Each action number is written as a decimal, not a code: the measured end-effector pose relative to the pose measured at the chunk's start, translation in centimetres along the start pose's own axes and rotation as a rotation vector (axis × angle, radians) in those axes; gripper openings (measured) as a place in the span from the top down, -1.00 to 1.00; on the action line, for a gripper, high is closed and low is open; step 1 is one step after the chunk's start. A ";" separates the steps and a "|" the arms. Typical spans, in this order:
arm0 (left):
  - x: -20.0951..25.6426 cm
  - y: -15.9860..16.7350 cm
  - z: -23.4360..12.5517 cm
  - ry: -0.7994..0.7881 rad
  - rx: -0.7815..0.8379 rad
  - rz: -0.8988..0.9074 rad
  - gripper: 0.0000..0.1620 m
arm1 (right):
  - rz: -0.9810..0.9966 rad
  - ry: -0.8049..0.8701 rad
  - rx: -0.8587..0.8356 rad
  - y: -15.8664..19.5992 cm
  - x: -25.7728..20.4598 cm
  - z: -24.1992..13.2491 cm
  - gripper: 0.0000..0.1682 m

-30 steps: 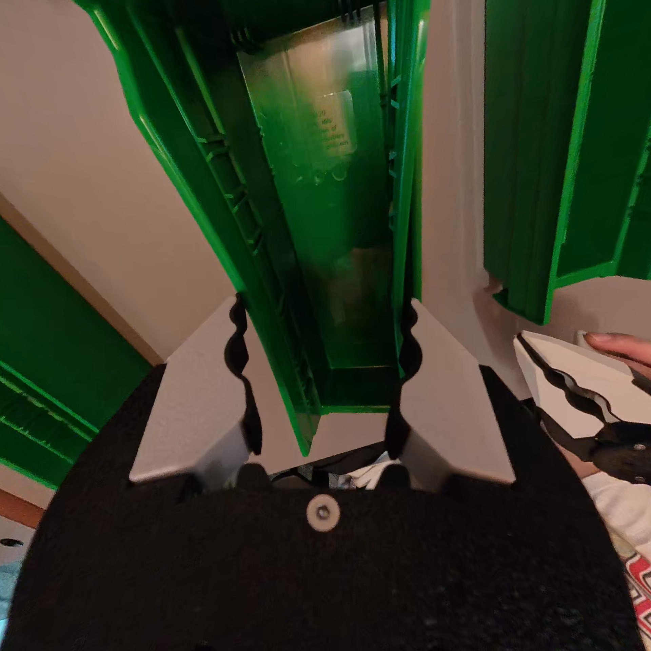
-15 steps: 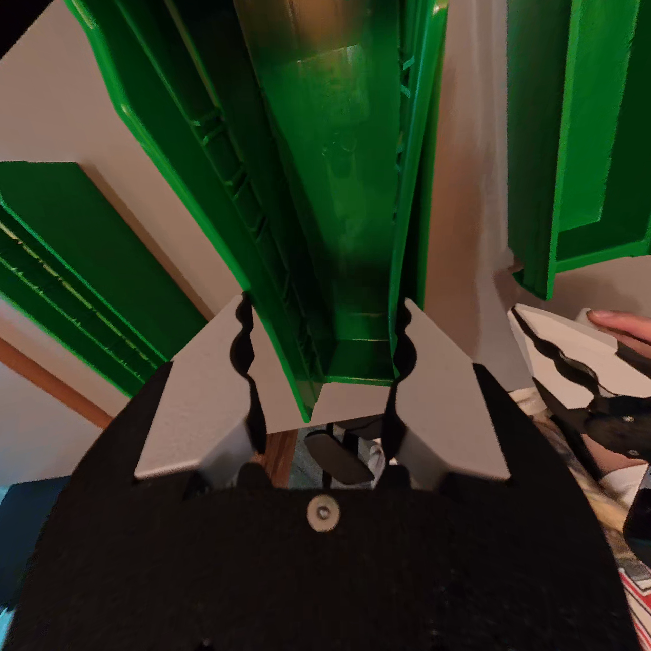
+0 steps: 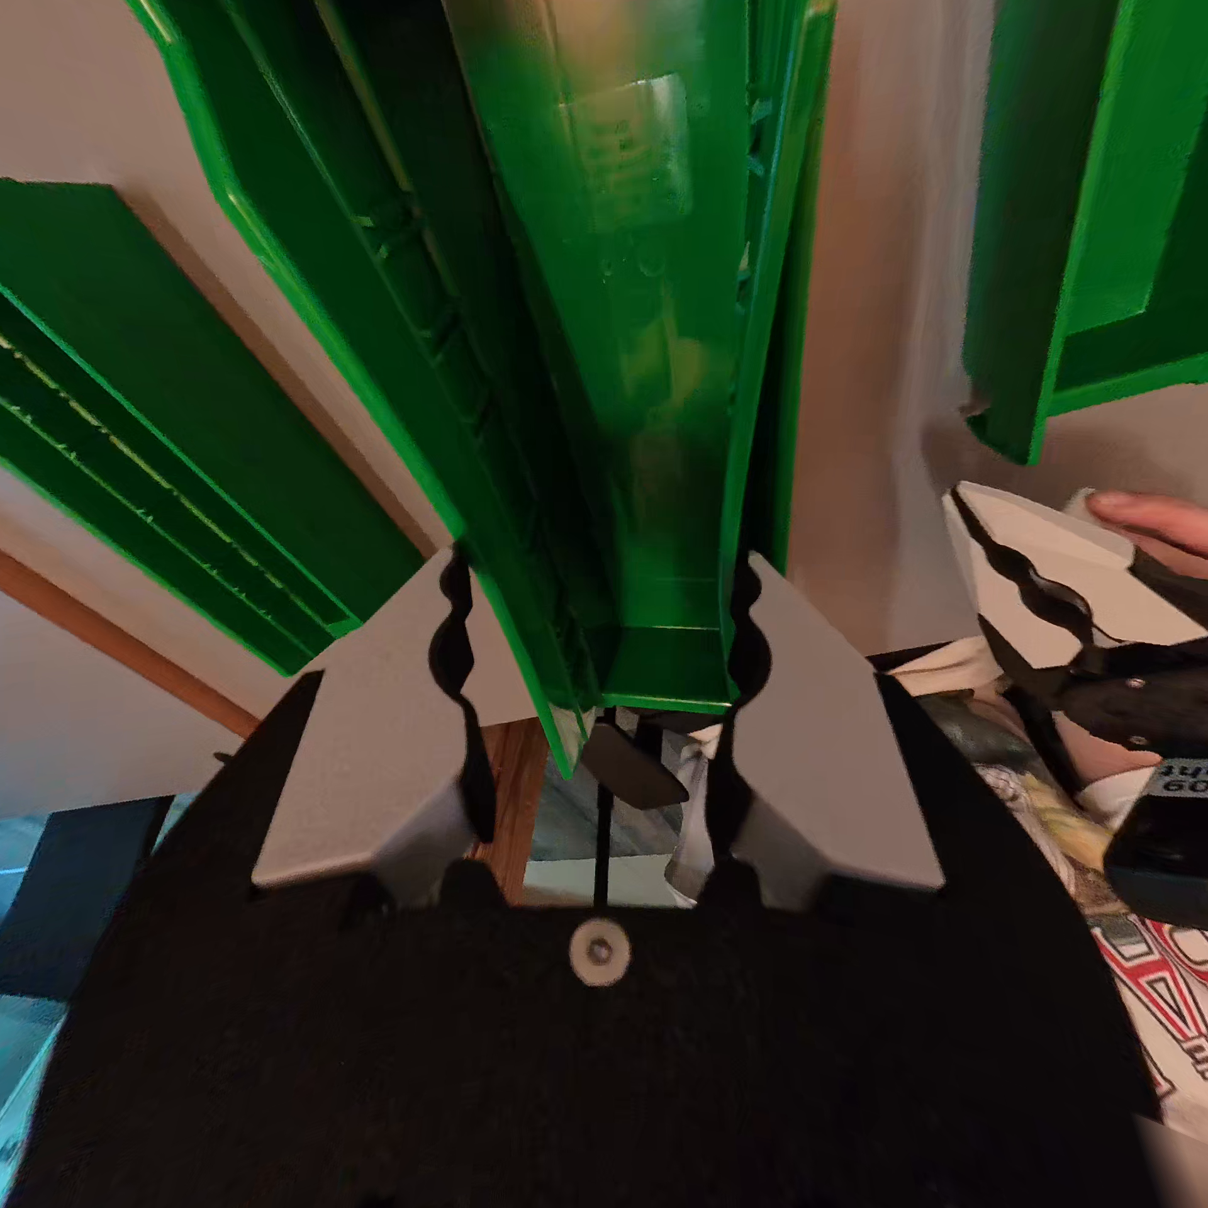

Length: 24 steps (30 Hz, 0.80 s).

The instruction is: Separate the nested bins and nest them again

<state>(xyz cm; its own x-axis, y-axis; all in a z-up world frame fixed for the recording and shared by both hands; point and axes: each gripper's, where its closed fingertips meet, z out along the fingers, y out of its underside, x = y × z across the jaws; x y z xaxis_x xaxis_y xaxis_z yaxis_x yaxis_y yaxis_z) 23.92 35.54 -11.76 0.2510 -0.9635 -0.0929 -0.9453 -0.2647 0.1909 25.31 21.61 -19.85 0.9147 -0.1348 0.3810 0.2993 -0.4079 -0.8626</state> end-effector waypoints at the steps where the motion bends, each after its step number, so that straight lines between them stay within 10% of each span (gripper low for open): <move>1: -0.3 0.1 0.0 -0.015 -0.008 -0.001 0.02 | 0.001 -0.001 0.001 0.0 0.0 0.0 1.00; 24: -0.8 -0.8 3.1 -0.049 -0.059 0.001 0.05 | 0.021 -0.002 -0.008 0.7 0.6 0.1 1.00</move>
<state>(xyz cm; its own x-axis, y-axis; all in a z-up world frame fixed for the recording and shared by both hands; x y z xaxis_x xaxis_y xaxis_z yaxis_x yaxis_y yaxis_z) 23.78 36.66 -14.84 0.2380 -0.9610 -0.1405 -0.9311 -0.2670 0.2486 26.06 21.38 -20.28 0.9213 -0.1419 0.3621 0.2777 -0.4117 -0.8680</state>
